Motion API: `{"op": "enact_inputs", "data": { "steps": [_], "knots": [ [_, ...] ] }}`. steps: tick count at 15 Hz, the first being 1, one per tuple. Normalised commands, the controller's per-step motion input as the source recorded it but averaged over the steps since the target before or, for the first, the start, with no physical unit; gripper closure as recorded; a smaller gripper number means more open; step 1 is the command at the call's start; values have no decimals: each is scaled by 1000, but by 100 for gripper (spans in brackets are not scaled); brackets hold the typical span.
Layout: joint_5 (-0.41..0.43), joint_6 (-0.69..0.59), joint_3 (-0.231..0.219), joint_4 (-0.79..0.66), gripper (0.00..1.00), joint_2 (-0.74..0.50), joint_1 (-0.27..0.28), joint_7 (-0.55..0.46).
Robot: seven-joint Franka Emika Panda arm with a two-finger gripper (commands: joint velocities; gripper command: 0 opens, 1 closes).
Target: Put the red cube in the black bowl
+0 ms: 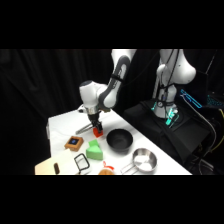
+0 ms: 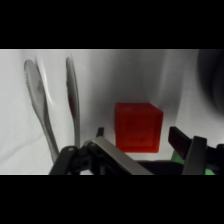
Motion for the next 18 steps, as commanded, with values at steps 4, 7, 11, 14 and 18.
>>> {"op": "enact_inputs", "data": {
  "steps": [4, 7, 11, 14, 18],
  "knots": [
    [-57, 240, 81, -56, 0, 34, -93, 8],
    [-29, 245, 99, -101, 0, -12, -125, -3],
    [3, 250, 120, -139, 25, -54, -136, -7],
    [22, 225, 126, -136, 52, -74, -127, -12],
    [15, 191, 103, -136, 72, -101, -97, 2]
  ]
}}
